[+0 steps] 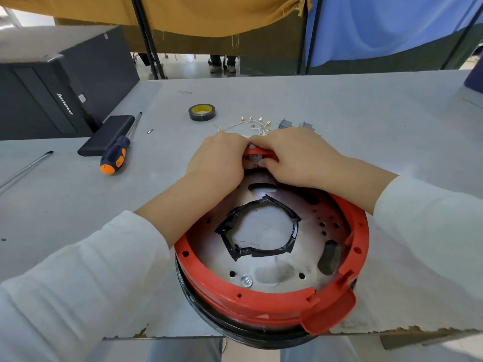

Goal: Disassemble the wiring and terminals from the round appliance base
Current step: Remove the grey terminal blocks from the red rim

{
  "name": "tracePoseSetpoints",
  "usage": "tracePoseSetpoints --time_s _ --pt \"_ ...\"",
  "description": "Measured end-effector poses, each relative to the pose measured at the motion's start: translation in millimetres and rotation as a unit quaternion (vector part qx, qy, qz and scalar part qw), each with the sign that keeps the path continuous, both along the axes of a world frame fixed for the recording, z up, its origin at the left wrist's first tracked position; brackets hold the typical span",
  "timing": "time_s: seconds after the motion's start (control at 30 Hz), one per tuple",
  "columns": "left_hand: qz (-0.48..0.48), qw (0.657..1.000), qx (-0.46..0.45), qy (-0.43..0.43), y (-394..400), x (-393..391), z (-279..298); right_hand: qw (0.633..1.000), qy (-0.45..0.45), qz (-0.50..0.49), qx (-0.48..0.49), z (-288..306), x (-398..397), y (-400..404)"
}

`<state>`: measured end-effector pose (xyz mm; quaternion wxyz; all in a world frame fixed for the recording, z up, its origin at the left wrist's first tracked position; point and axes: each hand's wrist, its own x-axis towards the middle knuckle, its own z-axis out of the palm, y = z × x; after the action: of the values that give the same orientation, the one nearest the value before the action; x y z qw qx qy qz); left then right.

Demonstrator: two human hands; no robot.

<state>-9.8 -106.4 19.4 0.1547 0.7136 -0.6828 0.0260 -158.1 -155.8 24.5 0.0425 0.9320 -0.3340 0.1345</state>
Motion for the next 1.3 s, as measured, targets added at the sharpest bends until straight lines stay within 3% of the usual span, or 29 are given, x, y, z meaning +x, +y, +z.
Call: tracePoseSetpoints --time_s 0.2,0.43,0.6,0.77,0.9,1.03,1.1,1.2,1.3 --pt "0.017 1.000 0.004 0.016 -1.7 0.0 -3.2 1.000 -0.018 -0.010 0.016 -0.4 0.8 0.6" --pt "-0.003 0.999 0.009 0.035 3.3 0.7 0.7 0.971 -0.095 -0.119 0.183 5.0 3.7 -4.0" --pt "-0.033 0.998 0.008 0.045 5.7 1.5 0.9 0.943 -0.152 -0.108 0.278 7.4 3.9 -9.2" --pt "-0.046 0.998 0.003 0.040 6.0 0.3 -0.3 0.883 -0.253 -0.097 0.383 11.3 0.1 -10.3" --pt "-0.042 0.999 0.002 0.021 4.6 1.2 -2.6 0.856 -0.319 -0.122 0.388 9.3 1.6 -14.7" --pt "-0.049 0.999 0.002 -0.002 4.6 1.1 -3.4 0.780 -0.431 -0.169 0.420 18.5 -17.2 -29.3" --pt "-0.057 0.998 -0.002 -0.009 4.7 1.0 -3.4 0.800 -0.393 -0.208 0.403 18.3 -36.4 -41.0" --pt "-0.062 0.998 -0.009 -0.018 4.8 -0.1 -3.3 0.866 -0.256 -0.273 0.331 5.9 -65.1 -56.0" --pt "-0.064 0.998 -0.010 -0.021 4.8 -0.8 -3.1 0.895 -0.138 -0.312 0.288 -13.1 -83.1 -64.6"
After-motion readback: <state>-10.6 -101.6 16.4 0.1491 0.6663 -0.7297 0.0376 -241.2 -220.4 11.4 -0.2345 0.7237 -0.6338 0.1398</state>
